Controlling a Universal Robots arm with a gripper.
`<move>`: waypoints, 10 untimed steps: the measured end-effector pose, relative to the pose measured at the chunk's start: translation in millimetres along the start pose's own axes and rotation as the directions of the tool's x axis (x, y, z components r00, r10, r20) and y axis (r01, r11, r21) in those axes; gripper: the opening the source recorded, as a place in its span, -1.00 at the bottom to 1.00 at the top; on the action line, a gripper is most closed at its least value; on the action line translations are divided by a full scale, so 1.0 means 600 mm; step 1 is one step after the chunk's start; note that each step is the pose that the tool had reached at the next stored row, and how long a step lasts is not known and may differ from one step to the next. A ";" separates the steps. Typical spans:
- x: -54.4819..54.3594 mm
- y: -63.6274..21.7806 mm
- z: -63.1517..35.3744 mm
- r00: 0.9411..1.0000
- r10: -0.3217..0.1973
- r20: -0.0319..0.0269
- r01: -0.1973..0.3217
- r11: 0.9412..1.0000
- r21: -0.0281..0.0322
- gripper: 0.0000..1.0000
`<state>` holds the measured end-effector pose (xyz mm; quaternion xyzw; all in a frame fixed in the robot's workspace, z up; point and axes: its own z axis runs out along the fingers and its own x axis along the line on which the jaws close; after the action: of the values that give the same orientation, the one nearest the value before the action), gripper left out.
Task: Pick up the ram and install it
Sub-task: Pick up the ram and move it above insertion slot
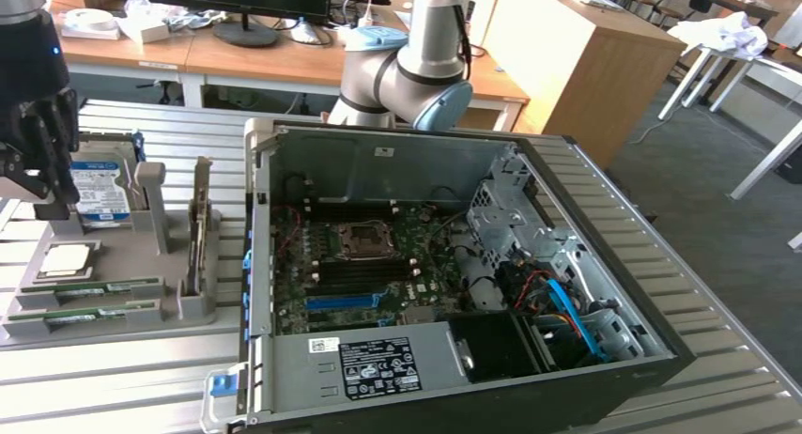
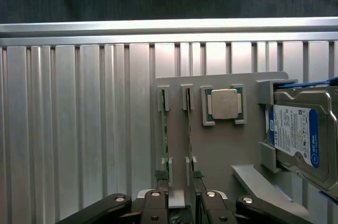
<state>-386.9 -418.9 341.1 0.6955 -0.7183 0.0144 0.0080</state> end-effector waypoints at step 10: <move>0.000 0.000 0.015 1.000 0.000 0.000 0.000 1.000 0.000 -0.40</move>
<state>-386.9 -418.9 332.3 0.6955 -0.7183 0.0144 0.0080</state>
